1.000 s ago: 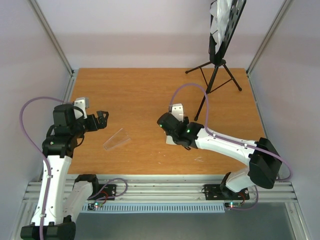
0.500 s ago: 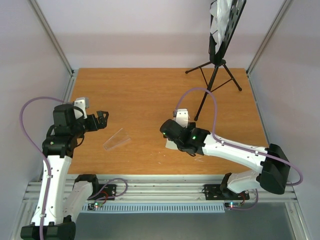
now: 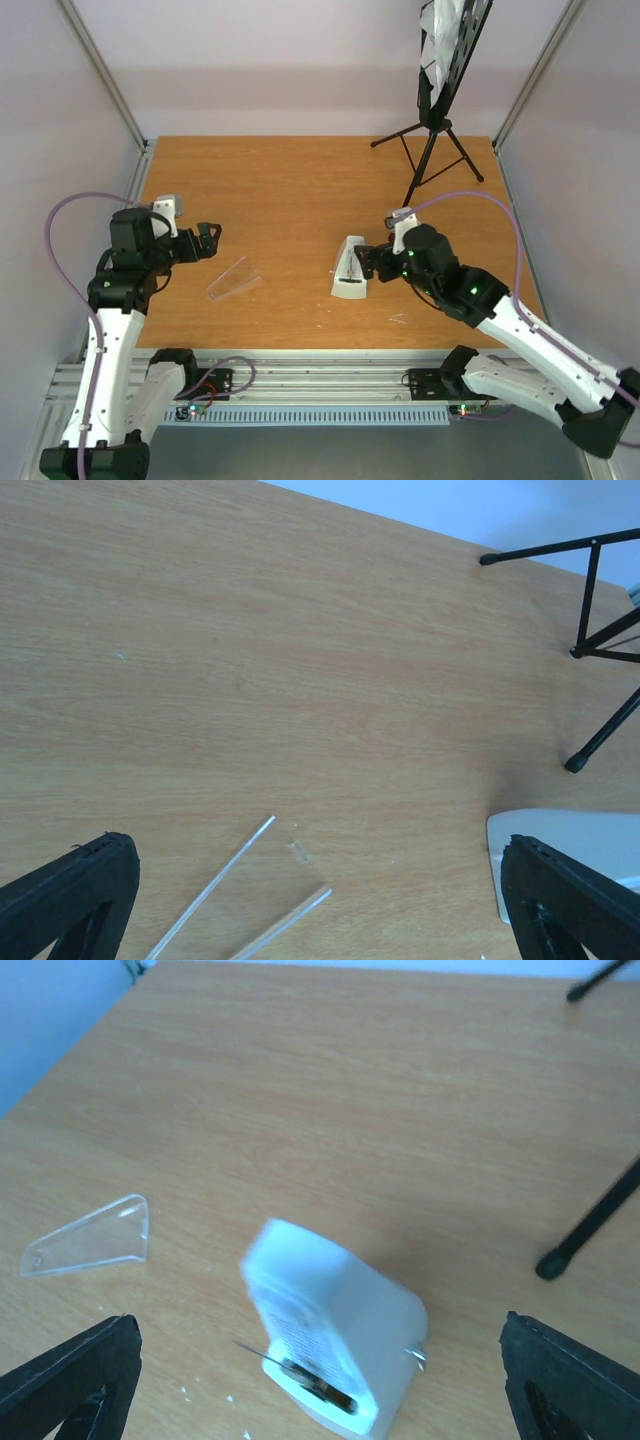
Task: Pack up the instrument practice props
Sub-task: Move the metronome to the center of the board.
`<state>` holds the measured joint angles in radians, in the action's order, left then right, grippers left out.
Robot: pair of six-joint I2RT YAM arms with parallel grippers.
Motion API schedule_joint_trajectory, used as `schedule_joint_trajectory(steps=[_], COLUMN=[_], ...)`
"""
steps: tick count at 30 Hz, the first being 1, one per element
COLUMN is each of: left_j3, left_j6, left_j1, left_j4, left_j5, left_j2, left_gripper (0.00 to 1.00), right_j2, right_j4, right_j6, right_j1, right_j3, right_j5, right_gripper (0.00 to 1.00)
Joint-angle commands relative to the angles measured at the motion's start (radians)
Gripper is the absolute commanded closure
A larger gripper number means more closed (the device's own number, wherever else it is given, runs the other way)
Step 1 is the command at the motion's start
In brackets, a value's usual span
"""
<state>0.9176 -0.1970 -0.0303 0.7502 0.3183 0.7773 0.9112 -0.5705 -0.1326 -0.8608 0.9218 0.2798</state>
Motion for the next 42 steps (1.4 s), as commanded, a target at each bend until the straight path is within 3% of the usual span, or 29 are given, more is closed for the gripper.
schedule_joint_trajectory(steps=[1, 8, 14, 18, 22, 26, 32, 42], left_j3=[0.016, 0.022, 0.065, 0.035, 0.027, 0.021, 0.015, -0.011], left_j6=[-0.046, -0.176, -0.200, -0.230, -0.249, -0.247, -0.226, -0.215], left_j1=[0.055, 0.329, 0.477, 0.487, 0.487, 0.487, 0.487, 0.487], left_j4=[-0.064, -0.220, -0.314, -0.418, -0.424, -0.433, -0.427, -0.446], left_j5=[0.016, 0.025, -0.022, 0.007, -0.006, -0.007, -0.007, 0.007], left_j2=[0.014, 0.094, 0.215, 0.238, 0.259, 0.269, 0.263, 0.258], left_gripper=[0.01, 0.01, 0.01, 0.01, 0.01, 0.01, 0.01, 0.01], right_j2=[-0.103, -0.204, -0.221, -0.107, 0.044, 0.232, 0.351, 0.231], right_j4=[0.104, 0.294, 0.558, 0.739, 0.971, 1.069, 1.137, 1.001], right_j6=[-0.047, 0.017, 0.080, 0.078, 0.111, 0.078, 0.045, 0.003], right_j1=[0.192, 0.277, 0.289, 0.289, 0.285, 0.247, 0.136, 0.005], right_j3=[-0.162, -0.404, -0.616, -0.690, -0.755, -0.735, -0.696, -0.677], right_j5=[-0.487, -0.603, -0.571, -0.581, -0.567, -0.514, -0.436, -0.308], right_gripper=[0.02, 0.02, 0.02, 0.02, 0.02, 0.02, 0.03, 0.03])
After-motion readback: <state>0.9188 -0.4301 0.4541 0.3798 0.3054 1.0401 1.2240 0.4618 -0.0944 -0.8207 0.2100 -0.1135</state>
